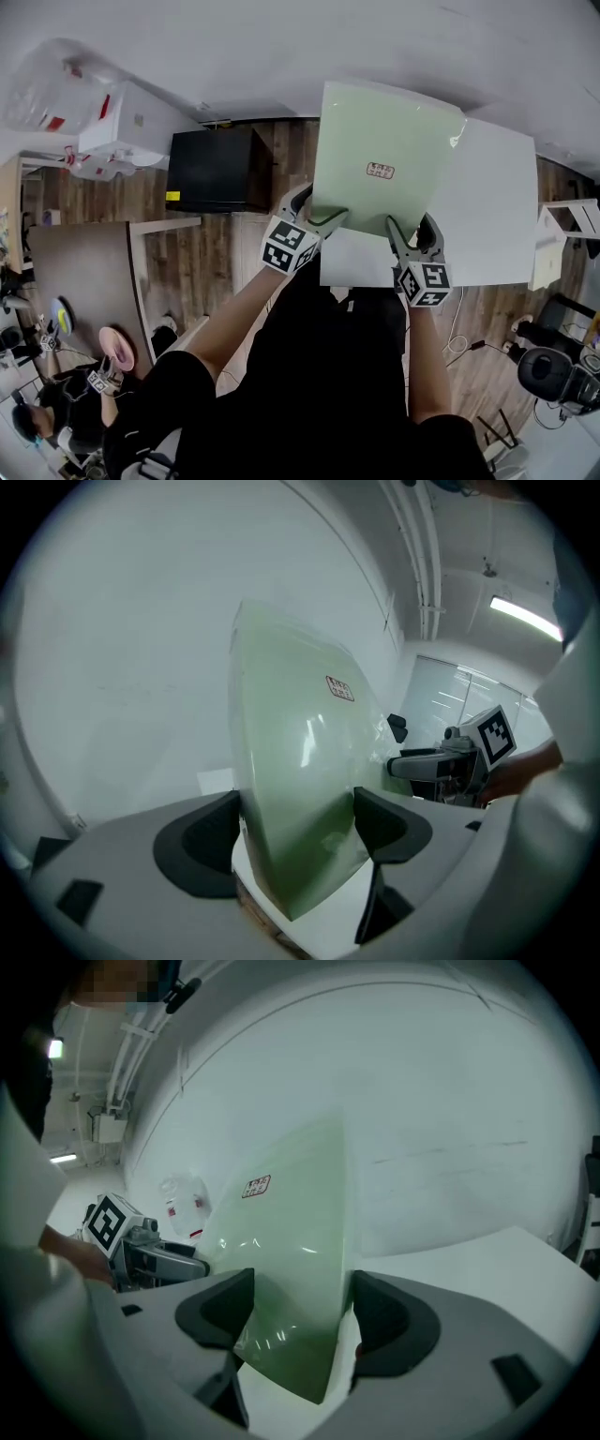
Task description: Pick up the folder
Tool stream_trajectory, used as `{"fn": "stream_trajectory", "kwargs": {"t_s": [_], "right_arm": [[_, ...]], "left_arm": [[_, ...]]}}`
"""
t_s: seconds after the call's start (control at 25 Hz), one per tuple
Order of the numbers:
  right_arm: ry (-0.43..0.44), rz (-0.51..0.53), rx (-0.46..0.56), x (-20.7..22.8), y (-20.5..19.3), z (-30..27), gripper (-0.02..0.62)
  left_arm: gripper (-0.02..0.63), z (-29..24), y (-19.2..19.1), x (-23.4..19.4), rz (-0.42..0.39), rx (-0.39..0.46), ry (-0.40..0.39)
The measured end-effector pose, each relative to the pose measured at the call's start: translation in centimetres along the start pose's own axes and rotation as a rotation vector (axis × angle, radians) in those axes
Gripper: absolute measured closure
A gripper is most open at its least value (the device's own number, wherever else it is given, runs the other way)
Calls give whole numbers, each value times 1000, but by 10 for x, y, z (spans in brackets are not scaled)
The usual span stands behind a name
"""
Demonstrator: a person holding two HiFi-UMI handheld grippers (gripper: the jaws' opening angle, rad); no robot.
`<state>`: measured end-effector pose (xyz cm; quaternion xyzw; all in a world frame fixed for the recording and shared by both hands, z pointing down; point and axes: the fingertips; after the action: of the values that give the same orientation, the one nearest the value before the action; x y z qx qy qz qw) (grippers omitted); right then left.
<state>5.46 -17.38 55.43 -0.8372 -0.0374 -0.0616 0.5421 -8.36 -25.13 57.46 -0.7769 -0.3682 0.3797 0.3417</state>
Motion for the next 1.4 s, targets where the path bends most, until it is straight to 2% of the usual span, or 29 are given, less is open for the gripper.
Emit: {"fn": "stream_trajectory", "kwargs": {"t_s": [0.24, 0.52, 0.92, 1.16, 1.4], "right_arm": [[71, 108, 148, -28, 40, 28, 264], [153, 183, 254, -30, 52, 92, 264], [153, 331, 390, -6, 68, 195, 264], [148, 353, 433, 7, 68, 250, 264], [133, 347, 465, 10, 63, 277, 264]], "left_arm": [[236, 50, 21, 22, -8, 125, 78], [236, 87, 22, 90, -59, 216, 195], [236, 100, 23, 194, -96, 321, 249], [235, 107, 21, 249, -119, 380, 257], [235, 115, 18, 275, -157, 392, 266]]}}
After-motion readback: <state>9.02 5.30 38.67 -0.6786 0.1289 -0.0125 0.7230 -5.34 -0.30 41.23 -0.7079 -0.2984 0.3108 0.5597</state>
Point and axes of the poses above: the fingertips, and each gripper's own axes: z backward along the fingers, x to its right, y out of its top, and after that the axes turned 5 degrees about z, right-handed
